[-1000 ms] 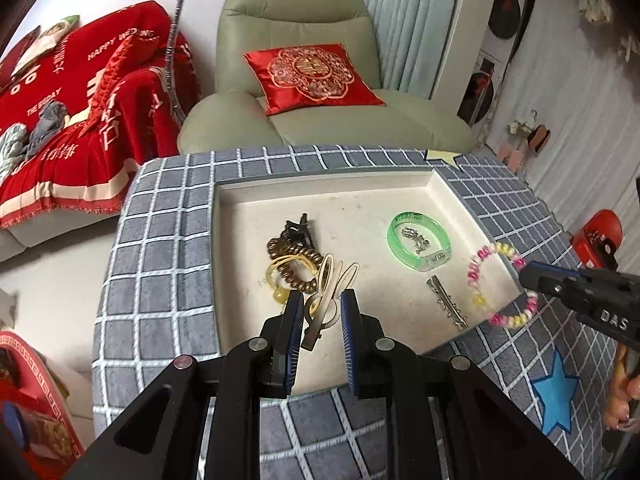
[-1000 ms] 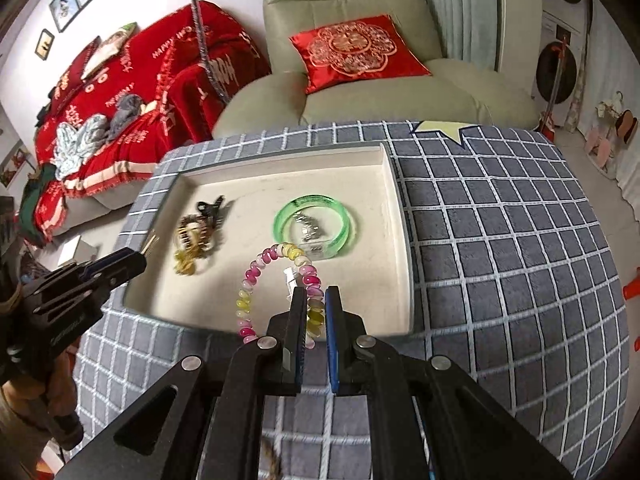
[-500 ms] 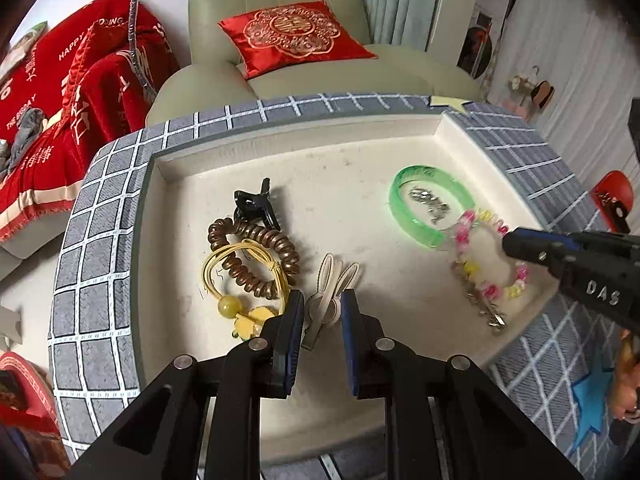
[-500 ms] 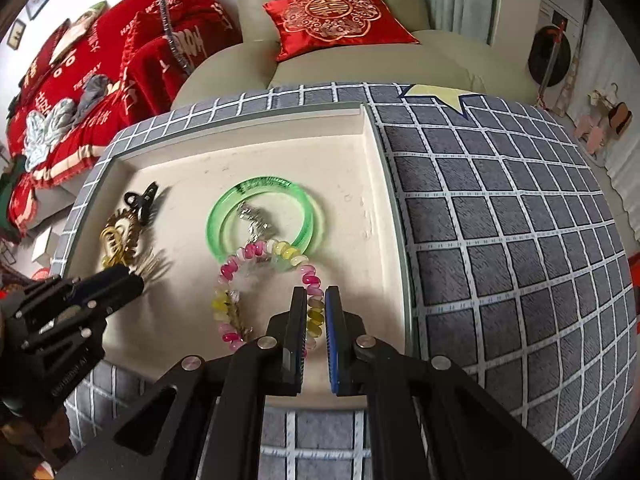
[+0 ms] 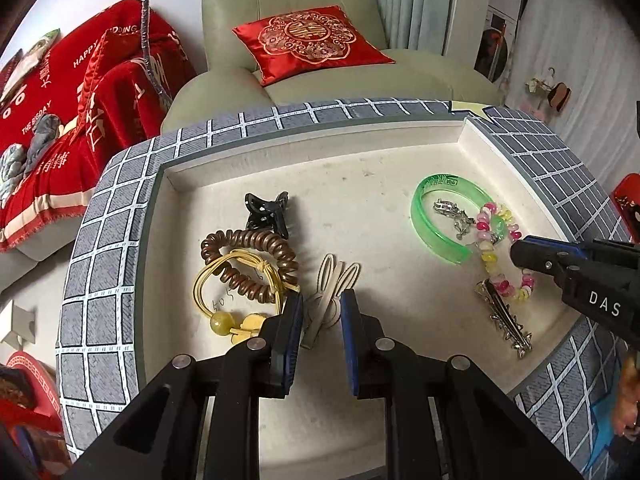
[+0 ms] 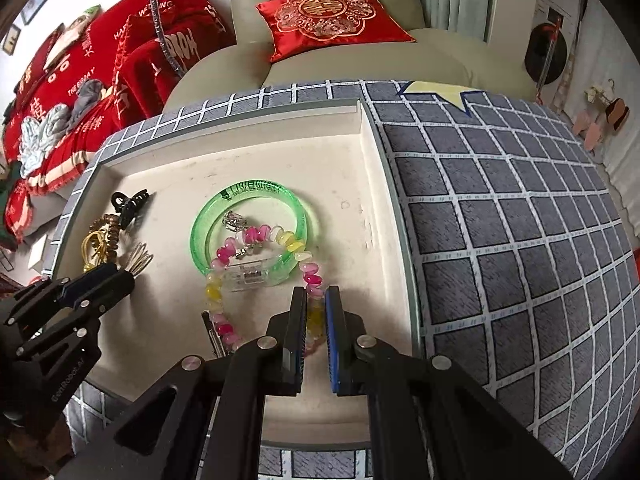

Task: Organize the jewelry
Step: 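Carry both pieces into the tray and open both tools to release them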

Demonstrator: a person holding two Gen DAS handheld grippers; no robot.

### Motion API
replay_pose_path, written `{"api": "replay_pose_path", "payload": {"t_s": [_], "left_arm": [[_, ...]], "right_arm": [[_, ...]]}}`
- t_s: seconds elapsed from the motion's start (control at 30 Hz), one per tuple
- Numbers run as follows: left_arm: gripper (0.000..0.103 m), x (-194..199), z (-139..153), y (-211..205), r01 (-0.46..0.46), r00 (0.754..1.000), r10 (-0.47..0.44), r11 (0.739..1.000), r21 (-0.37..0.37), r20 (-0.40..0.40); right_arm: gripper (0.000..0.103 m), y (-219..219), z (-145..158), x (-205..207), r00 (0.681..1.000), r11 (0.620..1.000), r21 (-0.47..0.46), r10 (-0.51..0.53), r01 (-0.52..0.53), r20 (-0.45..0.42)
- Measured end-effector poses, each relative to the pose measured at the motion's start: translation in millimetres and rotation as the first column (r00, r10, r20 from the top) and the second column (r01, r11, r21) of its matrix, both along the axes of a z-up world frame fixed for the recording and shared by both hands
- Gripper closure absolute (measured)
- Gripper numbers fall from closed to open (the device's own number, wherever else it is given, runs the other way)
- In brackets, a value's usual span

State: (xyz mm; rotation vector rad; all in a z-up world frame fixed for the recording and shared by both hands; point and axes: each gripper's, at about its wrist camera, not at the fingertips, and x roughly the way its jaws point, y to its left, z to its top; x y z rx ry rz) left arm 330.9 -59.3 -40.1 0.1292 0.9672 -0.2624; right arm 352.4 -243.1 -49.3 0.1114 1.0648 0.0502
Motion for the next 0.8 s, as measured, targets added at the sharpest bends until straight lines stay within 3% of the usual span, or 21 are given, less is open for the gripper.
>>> {"api": "replay_pose_path", "payload": {"t_s": [0.07, 0.1, 0.13, 0.2, 0.37, 0.47, 0.8], "left_arm": [[0.068, -0.6, 0.2, 0.2, 0.0, 1.0, 0.0, 1.0, -0.002, 0.0], [0.068, -1.1, 0.6, 0.5, -0.001, 1.0, 0.001, 1.0, -0.002, 0.002], [0.068, -2.6, 1.2, 0.1, -0.001, 1.0, 0.001, 1.0, -0.003, 0.005], [0.068, -4.8, 3.2, 0.4, 0.004, 1.0, -0.004, 1.0, -0.01, 0.011], [0.068, -9.6, 10.2, 1.0, 0.022, 0.999, -0.021, 1.0, -0.019, 0.036], [0.068, -8.7, 10.8, 2.6, 0.006, 1.0, -0.006, 1.0, -0.021, 0.029], [0.067, -5.2, 8.1, 10.8, -0.041, 0.999, 0.041, 0.999, -0.023, 0.015]], "right_arm": [[0.09, -0.5, 1.4, -0.7, 1.0, 1.0, 0.006, -0.005, 0.004, 0.003], [0.081, -1.3, 3.0, -1.7, 1.0, 1.0, 0.012, -0.009, 0.009, 0.008], [0.064, -1.6, 4.3, -2.3, 1.0, 1.0, 0.015, -0.011, 0.011, 0.012], [0.046, -2.4, 9.9, -5.2, 0.999, 0.999, 0.036, -0.013, 0.012, 0.035], [0.045, -0.6, 30.7, -17.8, 0.996, 0.995, 0.096, -0.02, 0.011, 0.089], [0.039, 1.0, 39.6, -29.5, 0.993, 0.993, 0.118, -0.023, 0.009, 0.114], [0.038, -7.2, 45.6, -65.5, 0.992, 0.987, 0.159, -0.044, 0.025, 0.121]]}}
